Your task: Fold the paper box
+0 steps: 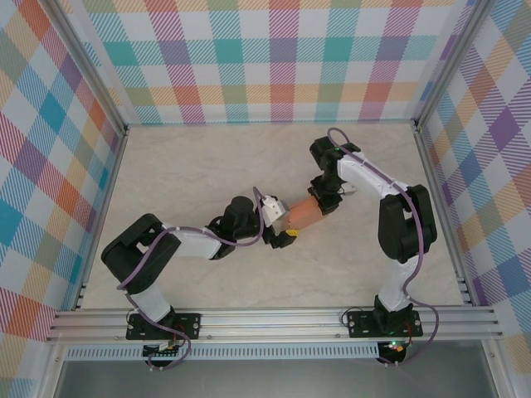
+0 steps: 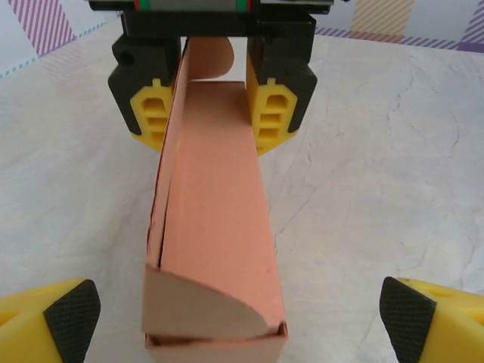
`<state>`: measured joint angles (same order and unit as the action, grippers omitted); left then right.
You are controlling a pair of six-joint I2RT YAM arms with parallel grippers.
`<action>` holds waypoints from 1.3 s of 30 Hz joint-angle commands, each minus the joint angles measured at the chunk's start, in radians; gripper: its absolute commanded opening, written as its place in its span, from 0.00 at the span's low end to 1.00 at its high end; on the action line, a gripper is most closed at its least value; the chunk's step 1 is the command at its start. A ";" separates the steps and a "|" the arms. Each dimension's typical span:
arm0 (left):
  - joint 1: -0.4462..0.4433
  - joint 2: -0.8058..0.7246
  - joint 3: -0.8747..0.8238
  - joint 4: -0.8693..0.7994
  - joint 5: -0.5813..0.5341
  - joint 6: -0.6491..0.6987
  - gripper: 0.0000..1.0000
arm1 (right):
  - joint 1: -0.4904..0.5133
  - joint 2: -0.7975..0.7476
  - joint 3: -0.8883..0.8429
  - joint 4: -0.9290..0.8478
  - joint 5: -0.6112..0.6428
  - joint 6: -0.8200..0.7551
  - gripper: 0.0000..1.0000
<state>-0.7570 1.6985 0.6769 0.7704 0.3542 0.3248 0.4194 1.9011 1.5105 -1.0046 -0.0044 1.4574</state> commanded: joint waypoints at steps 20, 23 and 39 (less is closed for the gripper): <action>-0.053 0.044 0.043 -0.025 -0.029 0.098 0.42 | 0.023 0.116 -0.073 0.033 -0.085 0.027 0.32; -0.053 0.056 0.042 -0.012 -0.025 0.084 0.42 | 0.023 0.105 -0.072 0.038 -0.084 0.025 0.33; -0.053 0.098 0.027 0.025 -0.065 0.070 0.33 | 0.018 0.006 -0.049 0.085 -0.146 0.004 0.55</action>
<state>-0.7826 1.7504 0.6926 0.8406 0.2680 0.4053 0.4129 1.8923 1.4921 -0.9657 -0.0322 1.4670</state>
